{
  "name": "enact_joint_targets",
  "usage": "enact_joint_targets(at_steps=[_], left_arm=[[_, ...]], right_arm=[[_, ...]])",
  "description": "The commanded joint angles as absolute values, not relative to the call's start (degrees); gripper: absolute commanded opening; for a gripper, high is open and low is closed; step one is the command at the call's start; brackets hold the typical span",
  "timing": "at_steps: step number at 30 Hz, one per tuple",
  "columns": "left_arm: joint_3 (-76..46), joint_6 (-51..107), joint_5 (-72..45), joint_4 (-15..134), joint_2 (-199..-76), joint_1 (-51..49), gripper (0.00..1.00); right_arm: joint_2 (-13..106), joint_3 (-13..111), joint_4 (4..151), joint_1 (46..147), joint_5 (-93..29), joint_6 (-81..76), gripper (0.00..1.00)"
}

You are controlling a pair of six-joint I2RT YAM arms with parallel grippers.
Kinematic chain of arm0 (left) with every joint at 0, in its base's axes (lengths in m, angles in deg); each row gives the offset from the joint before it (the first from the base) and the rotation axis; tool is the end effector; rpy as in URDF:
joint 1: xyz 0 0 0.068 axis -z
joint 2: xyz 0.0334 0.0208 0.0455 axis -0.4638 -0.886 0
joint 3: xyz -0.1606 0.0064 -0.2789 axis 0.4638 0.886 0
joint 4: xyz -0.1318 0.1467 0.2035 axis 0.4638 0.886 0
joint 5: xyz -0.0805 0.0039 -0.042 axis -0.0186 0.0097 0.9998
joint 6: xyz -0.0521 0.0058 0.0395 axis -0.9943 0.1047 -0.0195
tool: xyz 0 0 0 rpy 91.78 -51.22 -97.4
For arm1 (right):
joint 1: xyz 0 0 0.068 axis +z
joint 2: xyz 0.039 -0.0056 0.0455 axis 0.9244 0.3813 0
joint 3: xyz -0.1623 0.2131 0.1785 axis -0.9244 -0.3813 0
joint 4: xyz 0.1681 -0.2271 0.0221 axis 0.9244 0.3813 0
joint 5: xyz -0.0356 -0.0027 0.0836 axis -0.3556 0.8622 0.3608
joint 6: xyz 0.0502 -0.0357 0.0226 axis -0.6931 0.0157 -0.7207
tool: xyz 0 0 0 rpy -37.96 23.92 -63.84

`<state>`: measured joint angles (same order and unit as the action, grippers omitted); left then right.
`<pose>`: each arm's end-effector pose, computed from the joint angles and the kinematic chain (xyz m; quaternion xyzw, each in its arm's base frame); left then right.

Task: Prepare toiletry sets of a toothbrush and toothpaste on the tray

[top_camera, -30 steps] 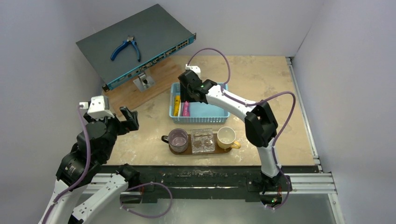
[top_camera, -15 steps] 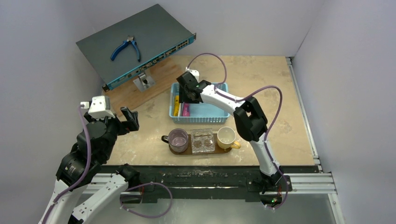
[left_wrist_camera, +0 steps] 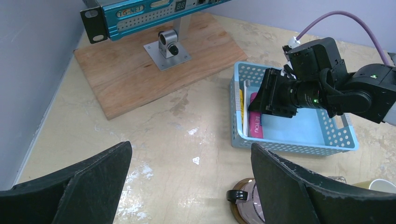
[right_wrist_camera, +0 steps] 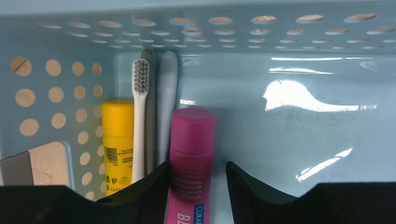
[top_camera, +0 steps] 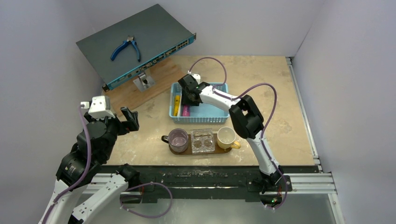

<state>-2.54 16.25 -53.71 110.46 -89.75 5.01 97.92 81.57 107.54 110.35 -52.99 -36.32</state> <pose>0.0549 -0.0025 0.4186 -0.0999 0.7811 -0.0724 0.6121 0.4288 0.3801 0.1876 0.0189 0.9476 0.1144 0.2977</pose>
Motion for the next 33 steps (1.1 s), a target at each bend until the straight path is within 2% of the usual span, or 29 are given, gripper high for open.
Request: enact_joint_targets(at_steps=[1,9,16,28,33], left_arm=[[-3.05,17.11,-53.60,108.40,-90.33,4.96,0.99],[-3.09,17.09,-53.80,108.34,-90.64,4.98,0.99],[-3.05,17.15,-53.87,108.49,-91.04,4.90,0.99],[-2.81,17.88,-51.18,107.69,-91.75,4.58,0.98],[-2.17,19.60,-45.09,105.63,-92.69,4.63,0.99]], right_arm=[[98.50,83.91,106.18,109.95,-52.35,-37.10,0.47],[97.32,82.92,105.54,109.74,-51.96,-36.36,0.13],[92.62,81.54,105.56,109.68,-54.69,-35.58,0.00],[82.11,72.08,97.17,109.70,-59.16,-34.30,0.00],[77.24,68.38,93.80,109.69,-60.78,-33.10,0.00]])
